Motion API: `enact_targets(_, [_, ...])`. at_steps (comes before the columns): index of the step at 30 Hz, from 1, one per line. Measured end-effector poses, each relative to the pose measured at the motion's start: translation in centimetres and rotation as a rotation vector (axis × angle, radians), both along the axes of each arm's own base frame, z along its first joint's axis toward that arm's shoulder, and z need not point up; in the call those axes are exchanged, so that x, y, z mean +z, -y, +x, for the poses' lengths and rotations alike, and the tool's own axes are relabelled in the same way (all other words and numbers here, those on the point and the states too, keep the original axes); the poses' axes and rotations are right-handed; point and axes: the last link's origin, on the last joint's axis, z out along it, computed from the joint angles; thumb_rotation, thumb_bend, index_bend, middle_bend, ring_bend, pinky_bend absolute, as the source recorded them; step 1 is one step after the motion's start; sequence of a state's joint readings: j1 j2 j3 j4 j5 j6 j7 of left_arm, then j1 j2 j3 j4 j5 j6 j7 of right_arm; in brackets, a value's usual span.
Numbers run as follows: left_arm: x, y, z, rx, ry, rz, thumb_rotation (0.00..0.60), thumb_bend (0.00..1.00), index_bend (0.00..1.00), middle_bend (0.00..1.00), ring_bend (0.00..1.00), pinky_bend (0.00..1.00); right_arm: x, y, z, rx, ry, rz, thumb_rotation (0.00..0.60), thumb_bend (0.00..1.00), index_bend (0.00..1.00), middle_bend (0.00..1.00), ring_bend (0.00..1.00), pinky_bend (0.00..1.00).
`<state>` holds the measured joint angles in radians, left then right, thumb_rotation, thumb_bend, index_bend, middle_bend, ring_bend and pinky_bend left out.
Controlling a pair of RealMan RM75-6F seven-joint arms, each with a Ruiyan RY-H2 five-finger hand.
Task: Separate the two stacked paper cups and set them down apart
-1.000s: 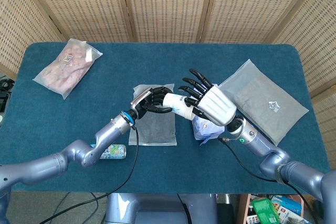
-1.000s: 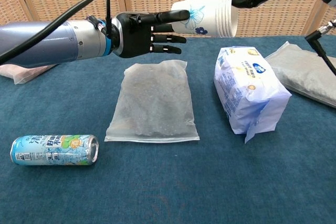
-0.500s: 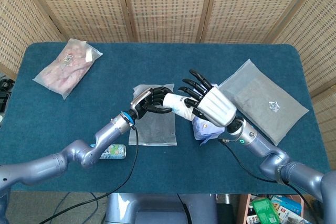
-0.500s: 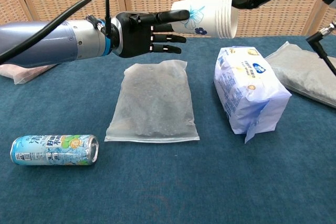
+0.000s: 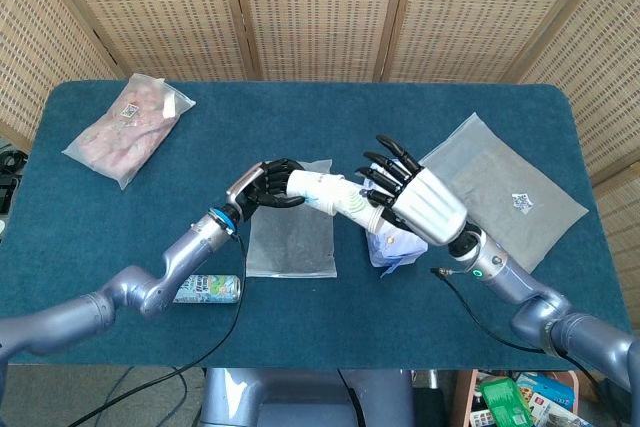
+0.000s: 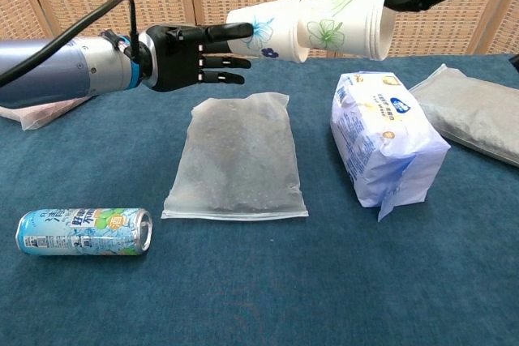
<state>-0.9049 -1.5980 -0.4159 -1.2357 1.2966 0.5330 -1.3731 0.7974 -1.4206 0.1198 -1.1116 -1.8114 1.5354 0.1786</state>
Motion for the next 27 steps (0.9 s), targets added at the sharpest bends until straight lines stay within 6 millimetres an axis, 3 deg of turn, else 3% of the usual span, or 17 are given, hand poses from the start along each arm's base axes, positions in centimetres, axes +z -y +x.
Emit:
enact_targets(12, [4.2,-1.7,-5.5,0.046,-0.101,0.108,0.6,0.17,0.49,0.5,0.47,0.49,1.1,-0.8,-2.7,-0.039,-0.061,-0.015,0.6,0.6,0.67,0.39,0.22,0.11])
enact_targets(19, [8.8,-2.4,-9.4,-0.152,-0.494,0.303,0.6,0.17,0.49,0.5,0.47,0.49,1.2,-1.8,-3.8,-0.04,-0.188,0.034,0.6,0.6,0.67,0.39,0.22,0.12])
enact_targets(27, [13.9,-1.8,-14.1,-0.315,-0.955,0.448,0.6,0.18,0.49,0.5,0.47,0.49,-0.3,-2.0,-2.2,0.011,-0.272,0.078,0.6,0.6,0.67,0.39,0.23,0.15])
